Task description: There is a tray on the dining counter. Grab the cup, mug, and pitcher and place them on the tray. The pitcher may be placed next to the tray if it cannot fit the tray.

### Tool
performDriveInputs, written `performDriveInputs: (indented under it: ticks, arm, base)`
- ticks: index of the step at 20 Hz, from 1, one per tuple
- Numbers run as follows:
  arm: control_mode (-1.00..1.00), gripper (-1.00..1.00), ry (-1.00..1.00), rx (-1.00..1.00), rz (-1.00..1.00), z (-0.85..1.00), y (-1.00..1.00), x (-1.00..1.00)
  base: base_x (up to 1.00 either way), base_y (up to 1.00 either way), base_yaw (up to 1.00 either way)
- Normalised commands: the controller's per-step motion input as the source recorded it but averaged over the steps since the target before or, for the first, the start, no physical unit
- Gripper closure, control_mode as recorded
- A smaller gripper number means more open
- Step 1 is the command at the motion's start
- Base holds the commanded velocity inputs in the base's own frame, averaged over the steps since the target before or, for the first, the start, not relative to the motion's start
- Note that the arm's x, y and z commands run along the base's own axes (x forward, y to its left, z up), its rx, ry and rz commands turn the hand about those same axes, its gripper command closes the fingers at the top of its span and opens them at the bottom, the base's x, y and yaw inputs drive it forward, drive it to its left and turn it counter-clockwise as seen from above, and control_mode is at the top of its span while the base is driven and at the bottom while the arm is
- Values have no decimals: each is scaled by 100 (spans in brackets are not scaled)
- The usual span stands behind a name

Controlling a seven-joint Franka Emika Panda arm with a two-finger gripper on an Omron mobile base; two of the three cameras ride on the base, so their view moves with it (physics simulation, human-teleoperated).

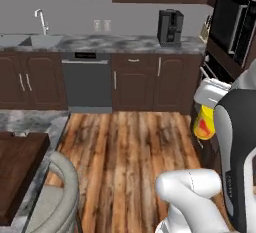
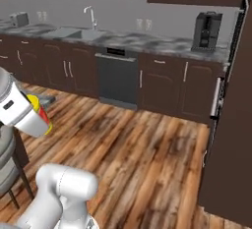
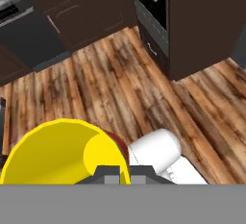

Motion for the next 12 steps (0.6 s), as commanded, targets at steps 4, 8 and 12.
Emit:
performDriveInputs:
  ticks: [4, 8, 12]
  arm:
    - [100, 100, 0, 0, 0, 0, 0, 0]
    - [100, 100, 0, 0, 0, 0, 0, 0]
    - [100, 100, 0, 0, 0, 0, 0, 0]
  base:
    - [100, 2, 64]
    - [37, 83, 67]
    - [-3, 89, 78]
